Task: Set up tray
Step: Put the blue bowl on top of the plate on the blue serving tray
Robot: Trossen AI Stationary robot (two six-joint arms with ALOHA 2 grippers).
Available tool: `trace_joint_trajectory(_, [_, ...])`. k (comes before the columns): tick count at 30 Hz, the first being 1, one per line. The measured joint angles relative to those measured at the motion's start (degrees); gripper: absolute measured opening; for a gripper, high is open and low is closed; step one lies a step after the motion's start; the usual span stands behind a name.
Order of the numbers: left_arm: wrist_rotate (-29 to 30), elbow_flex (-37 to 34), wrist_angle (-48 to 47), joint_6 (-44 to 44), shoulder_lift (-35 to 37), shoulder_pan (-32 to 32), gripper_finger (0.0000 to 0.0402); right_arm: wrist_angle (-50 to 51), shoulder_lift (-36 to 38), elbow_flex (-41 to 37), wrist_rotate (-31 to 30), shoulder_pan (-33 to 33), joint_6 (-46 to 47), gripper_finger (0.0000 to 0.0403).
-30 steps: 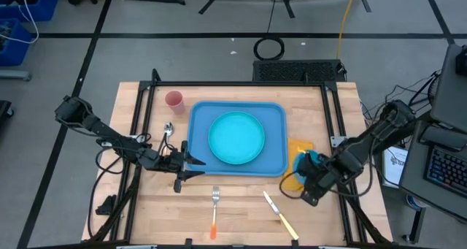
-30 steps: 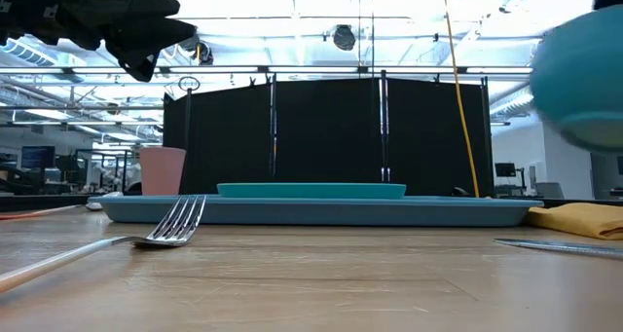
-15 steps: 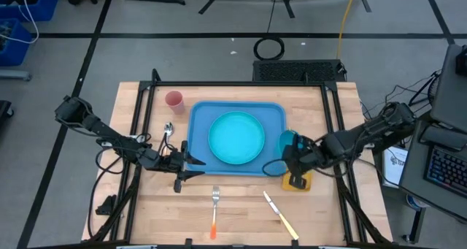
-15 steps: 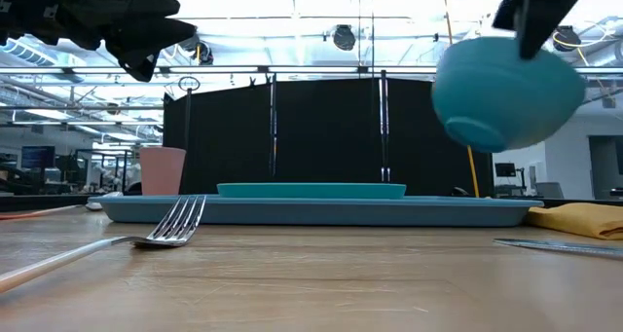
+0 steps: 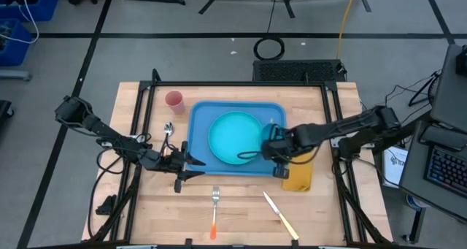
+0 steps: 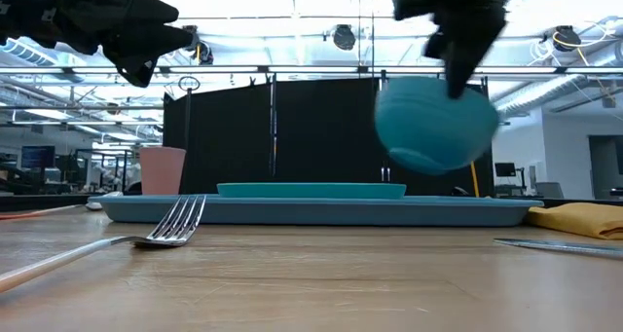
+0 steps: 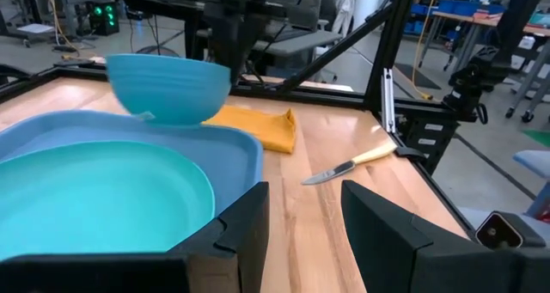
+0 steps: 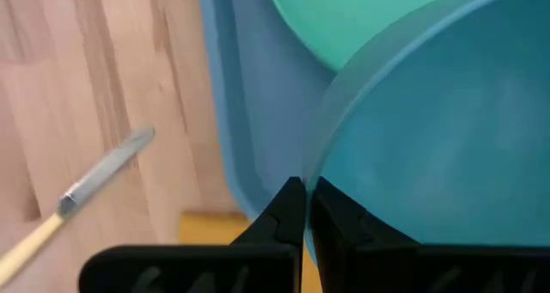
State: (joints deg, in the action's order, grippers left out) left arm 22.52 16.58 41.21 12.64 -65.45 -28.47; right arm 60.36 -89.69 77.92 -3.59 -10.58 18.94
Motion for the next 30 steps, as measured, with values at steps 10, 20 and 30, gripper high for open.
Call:
trace_joint_trajectory(10, [0.0,0.0,0.0,1.6,0.0,-1.3,0.0150,7.5,-12.2,15.6,0.9,5.2,-10.8,0.0000])
trace_joint_trajectory(20, [0.0,0.0,0.9,1.6,0.0,-2.1,0.0150,9.4,-19.8,24.8,4.3,8.1,-21.7,0.0000])
trace_joint_trajectory(30, [-0.1,0.0,0.6,1.7,0.0,-2.1,0.0150,14.9,-27.5,32.8,3.6,9.6,-30.1,0.0000])
